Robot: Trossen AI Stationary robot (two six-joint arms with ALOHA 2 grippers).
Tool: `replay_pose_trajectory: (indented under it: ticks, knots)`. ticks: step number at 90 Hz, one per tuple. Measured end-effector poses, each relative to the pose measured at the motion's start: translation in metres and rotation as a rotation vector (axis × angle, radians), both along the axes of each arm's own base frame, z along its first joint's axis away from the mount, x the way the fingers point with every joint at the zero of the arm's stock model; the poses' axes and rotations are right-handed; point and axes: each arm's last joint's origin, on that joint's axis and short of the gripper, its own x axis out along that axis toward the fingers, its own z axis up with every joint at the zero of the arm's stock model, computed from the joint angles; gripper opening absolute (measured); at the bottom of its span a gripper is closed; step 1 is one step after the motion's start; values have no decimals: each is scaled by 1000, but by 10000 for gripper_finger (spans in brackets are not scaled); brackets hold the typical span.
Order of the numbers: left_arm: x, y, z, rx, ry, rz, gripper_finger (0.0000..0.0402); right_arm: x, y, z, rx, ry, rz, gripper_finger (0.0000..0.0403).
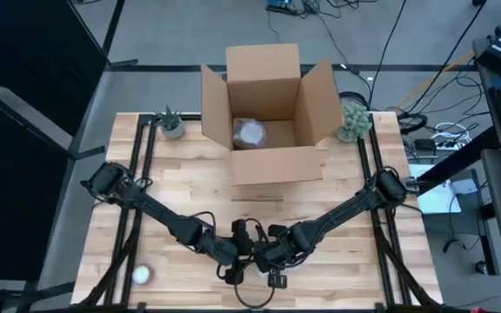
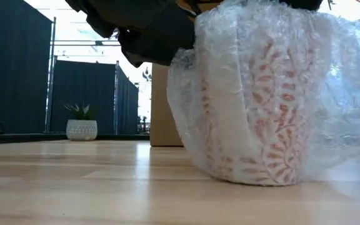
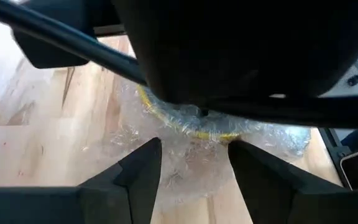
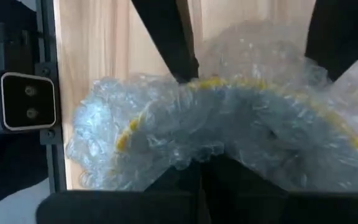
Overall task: Wrap mug
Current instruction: Wrap the orange mug with the transparent bubble wrap, then put the wrapped orange mug into the cardboard box
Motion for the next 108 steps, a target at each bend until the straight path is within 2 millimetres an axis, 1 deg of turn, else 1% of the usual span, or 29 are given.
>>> replay_pose_trajectory:
  ticks: [9, 20, 33, 42, 47, 53, 59, 67, 75, 91, 99, 108]
  knots:
    - [0, 1, 0, 2, -1, 9, 183, -11, -3, 23, -10, -32, -17, 0]
    - [0, 1, 0, 2, -1, 9, 183, -23, -7, 62, 24, -135, -47, 0]
    - [0, 1, 0, 2, 0, 9, 183, -37, -4, 85, 67, -164, -74, 0]
    - [0, 1, 0, 4, 4, 9, 183, -50, 6, 99, 119, -179, -97, 0]
    - [0, 1, 0, 4, 4, 8, 183, -57, 16, 98, 138, -162, -107, 0]
    - [0, 1, -1, 5, 6, 8, 183, -62, 30, 90, 144, -130, -128, 0]
    - [0, 1, -1, 5, 6, 8, 183, -67, 42, 83, 105, -136, -129, 0]
    - [0, 1, -1, 5, 8, 8, 183, -67, 52, 73, 64, -152, -100, 10]
    - [-1, 1, -2, 12, 20, 7, 183, -62, 52, 66, 22, -171, -74, 33]
    - [-1, 1, -2, 11, 25, 7, 183, -53, 46, 70, -83, -286, -3, 103]
    - [-1, 1, -2, 9, 26, 8, 183, -50, 42, 70, -114, -294, 24, 140]
    - [-1, 1, -2, 10, 26, 8, 183, -44, 39, 61, -138, -271, 35, 174]
